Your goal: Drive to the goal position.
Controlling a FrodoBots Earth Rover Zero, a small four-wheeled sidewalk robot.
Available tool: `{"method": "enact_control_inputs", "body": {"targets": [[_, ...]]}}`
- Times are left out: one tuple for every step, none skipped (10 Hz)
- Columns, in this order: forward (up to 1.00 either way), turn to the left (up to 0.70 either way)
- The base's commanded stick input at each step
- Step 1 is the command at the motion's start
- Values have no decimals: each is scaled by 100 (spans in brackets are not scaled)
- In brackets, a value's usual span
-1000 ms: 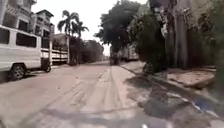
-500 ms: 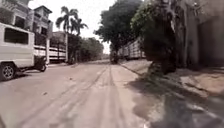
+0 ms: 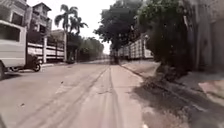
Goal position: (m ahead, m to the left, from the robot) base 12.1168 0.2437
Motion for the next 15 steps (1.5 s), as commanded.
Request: {"method": "enact_control_inputs", "body": {"targets": [[100,0],[100,0],[100,0],[100,0],[100,0],[100,0],[100,0],[100,0],[100,0],[100,0],[100,0],[100,0],[100,0],[100,0],[100,0]]}}
